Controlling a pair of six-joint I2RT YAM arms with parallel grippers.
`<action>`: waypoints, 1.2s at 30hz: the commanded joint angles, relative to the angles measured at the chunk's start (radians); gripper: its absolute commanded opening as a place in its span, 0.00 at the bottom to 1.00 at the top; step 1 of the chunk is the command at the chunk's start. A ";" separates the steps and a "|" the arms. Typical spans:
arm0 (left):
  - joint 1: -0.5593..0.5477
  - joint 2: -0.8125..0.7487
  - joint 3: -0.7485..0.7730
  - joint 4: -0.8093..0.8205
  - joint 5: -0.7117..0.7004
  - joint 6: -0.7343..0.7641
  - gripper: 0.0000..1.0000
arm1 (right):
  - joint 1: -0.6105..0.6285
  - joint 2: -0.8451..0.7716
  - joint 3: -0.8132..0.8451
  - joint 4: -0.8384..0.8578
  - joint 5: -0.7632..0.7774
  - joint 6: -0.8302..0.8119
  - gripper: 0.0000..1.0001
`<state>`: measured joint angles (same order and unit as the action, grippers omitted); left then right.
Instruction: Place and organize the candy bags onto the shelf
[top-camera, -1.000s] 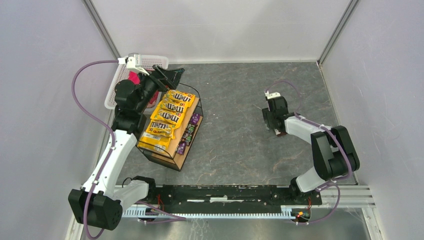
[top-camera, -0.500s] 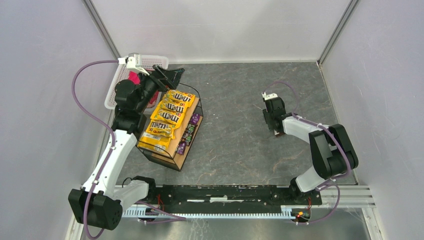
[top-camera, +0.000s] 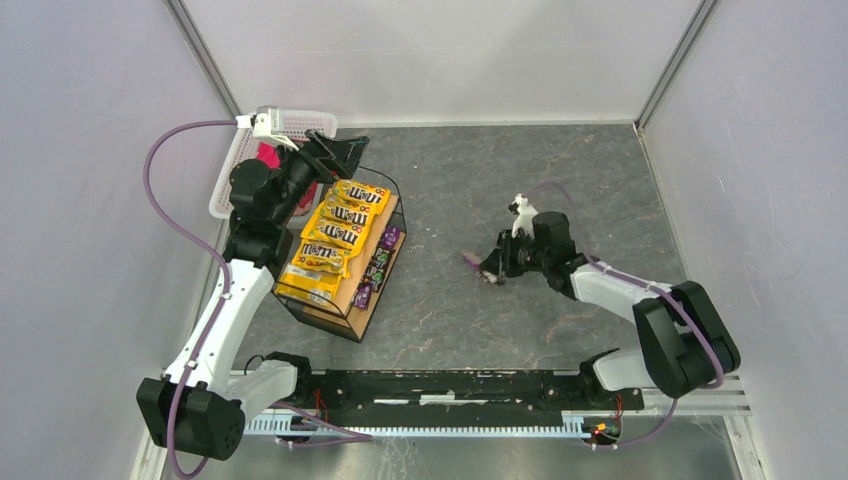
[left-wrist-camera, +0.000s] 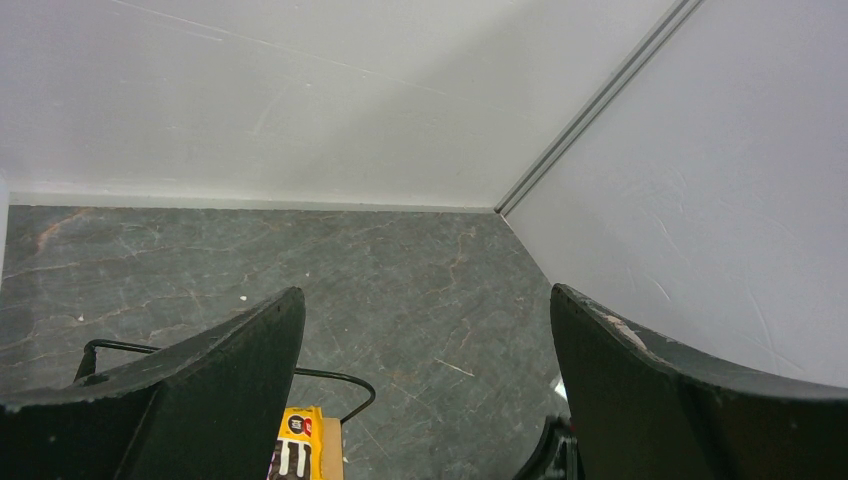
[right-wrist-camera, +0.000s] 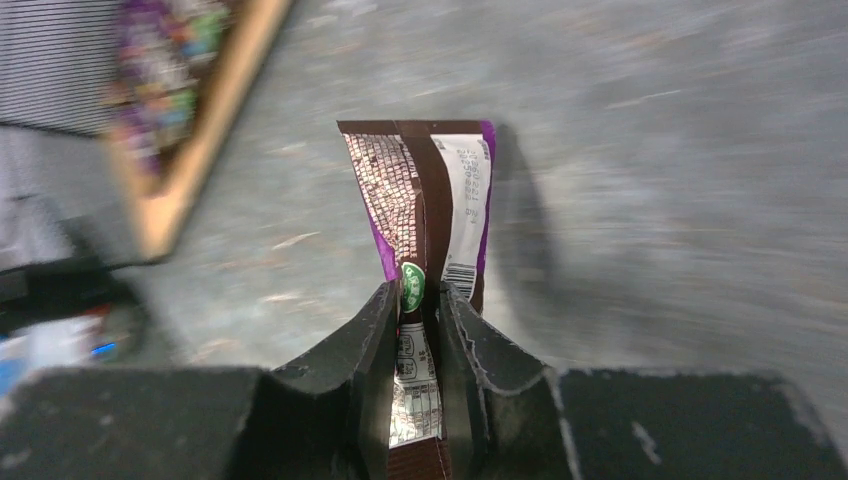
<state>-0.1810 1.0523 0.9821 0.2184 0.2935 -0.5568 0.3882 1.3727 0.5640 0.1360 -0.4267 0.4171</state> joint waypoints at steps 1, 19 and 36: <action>-0.004 -0.002 0.019 0.029 0.003 -0.007 0.98 | 0.096 0.099 -0.078 0.504 -0.429 0.429 0.27; -0.011 0.018 0.035 0.006 0.005 0.005 0.98 | 0.298 0.058 0.224 -0.291 0.148 -0.400 0.59; -0.012 -0.023 0.031 0.014 0.004 0.003 0.98 | 0.850 -0.179 0.139 -0.353 0.584 -0.933 0.68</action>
<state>-0.1875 1.0698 0.9825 0.2142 0.2920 -0.5568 1.2236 1.3239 0.7692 -0.2546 0.1612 -0.3038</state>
